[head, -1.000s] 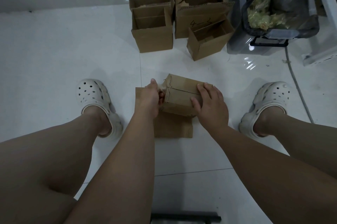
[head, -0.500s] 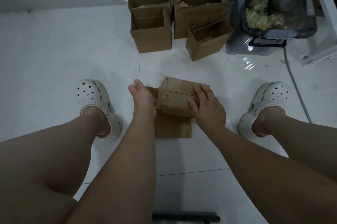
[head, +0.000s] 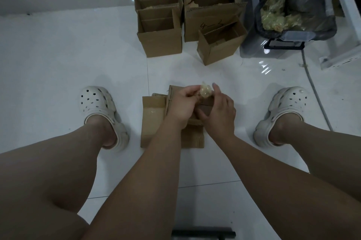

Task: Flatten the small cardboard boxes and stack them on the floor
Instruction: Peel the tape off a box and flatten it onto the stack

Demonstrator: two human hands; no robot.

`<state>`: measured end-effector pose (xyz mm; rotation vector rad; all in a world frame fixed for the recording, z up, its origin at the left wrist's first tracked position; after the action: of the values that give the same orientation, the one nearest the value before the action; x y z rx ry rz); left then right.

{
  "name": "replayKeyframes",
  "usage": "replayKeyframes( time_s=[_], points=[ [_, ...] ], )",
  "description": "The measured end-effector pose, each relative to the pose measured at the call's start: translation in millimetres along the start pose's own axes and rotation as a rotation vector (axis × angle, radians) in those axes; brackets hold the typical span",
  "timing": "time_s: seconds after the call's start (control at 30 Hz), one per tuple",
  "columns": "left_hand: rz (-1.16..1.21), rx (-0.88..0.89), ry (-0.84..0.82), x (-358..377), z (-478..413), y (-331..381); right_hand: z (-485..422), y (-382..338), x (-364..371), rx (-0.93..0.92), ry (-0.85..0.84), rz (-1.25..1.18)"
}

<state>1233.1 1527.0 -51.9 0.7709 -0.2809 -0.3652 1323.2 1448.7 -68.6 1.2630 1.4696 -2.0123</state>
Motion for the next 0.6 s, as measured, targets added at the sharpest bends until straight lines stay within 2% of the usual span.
replayKeyframes(
  time_s=[0.13, 0.23, 0.43, 0.6],
  points=[
    [0.003, -0.004, 0.072, -4.5, -5.5, -8.7, -3.4, -9.2, -2.3, -0.053, -0.008, -0.003],
    [0.107, -0.023, 0.125, -9.1, -6.7, -12.0, -5.7, -13.3, -1.2, -0.096, -0.028, 0.034],
    [0.112, 0.011, 0.147, -3.3, -4.7, -9.9, -21.1, -19.3, -12.4, -0.042, 0.079, -0.236],
    [0.200, -0.013, 0.105, -1.7, -8.0, -6.0, -33.5, -15.2, -14.2, 0.055, -0.063, -0.404]
  ],
)
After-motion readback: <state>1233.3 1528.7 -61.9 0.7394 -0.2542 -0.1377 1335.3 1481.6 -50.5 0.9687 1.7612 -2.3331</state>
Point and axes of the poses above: each hand's wrist, its own z-axis away from the middle knuckle, its own x-axis out of the palm, y = z × x, the point moved 3 cm from there along -z, towards the middle knuckle, and after that the axes turned 9 degrees about -x, right-handed, at the moved point
